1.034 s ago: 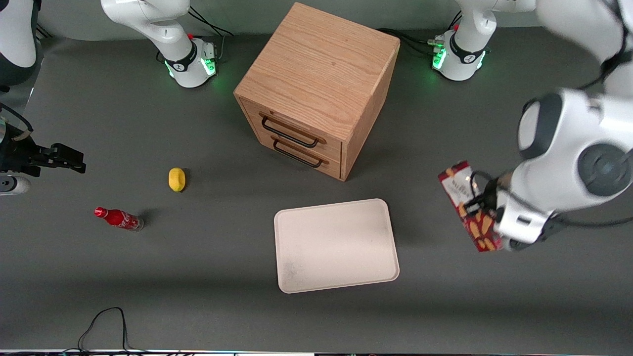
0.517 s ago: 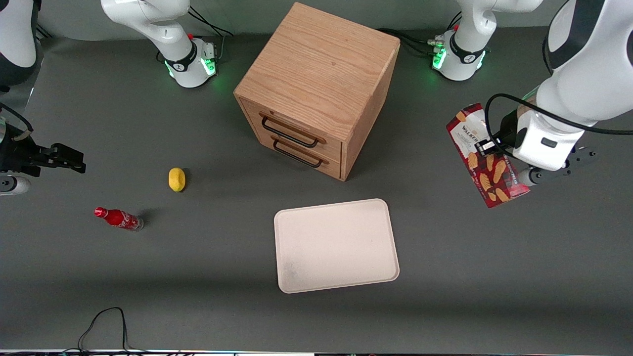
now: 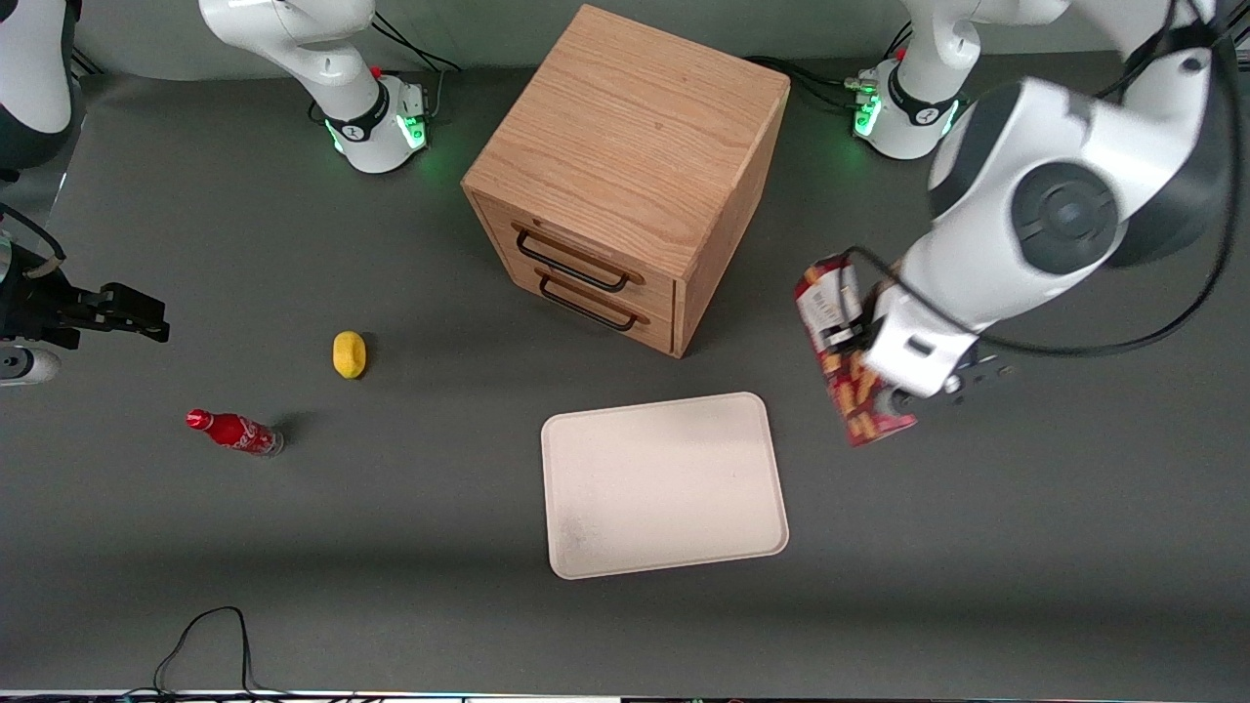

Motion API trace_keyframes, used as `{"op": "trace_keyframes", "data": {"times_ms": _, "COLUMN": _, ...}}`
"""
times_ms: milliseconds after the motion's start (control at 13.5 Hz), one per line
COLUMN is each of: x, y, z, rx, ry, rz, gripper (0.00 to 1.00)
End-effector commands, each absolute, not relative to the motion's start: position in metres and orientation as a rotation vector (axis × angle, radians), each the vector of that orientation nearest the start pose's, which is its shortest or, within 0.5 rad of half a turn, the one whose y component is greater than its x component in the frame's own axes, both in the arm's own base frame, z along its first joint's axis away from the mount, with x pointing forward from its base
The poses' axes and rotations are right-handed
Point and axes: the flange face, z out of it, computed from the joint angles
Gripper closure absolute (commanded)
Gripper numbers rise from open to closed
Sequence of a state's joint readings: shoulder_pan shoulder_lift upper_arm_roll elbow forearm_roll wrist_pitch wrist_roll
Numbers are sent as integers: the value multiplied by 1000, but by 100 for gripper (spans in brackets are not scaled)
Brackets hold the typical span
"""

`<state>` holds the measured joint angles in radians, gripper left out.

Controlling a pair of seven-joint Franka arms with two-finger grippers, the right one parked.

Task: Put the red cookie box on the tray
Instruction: 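Lift the shortbread box upright with the left gripper, then carry the upright box over the cream tray with the left gripper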

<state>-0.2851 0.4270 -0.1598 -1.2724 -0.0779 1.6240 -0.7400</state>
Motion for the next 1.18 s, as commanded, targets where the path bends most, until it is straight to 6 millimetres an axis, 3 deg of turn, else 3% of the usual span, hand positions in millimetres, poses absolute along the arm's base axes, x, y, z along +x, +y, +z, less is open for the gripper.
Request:
{"op": "trace_keyframes", "data": {"times_ms": 0, "x": 662, "y": -333, "z": 480, "rx": -3224, "ry": -556, "rz": 193, "gripper": 100}}
{"op": "trace_keyframes", "data": {"times_ms": 222, "x": 673, "y": -365, "z": 435, "rx": -3217, "ry": -469, "rz": 36, "gripper": 100}}
{"op": "trace_keyframes", "data": {"times_ms": 443, "x": 673, "y": -366, "z": 408, "rx": -3208, "ry": -233, "rz": 57, "gripper": 100}}
{"op": "trace_keyframes", "data": {"times_ms": 739, "x": 669, "y": -367, "z": 344, "rx": -3165, "ry": -190, "rz": 57, "gripper": 100}}
{"op": "trace_keyframes", "data": {"times_ms": 1108, "x": 679, "y": -352, "z": 296, "rx": -3148, "ry": -219, "rz": 61, "gripper": 100}}
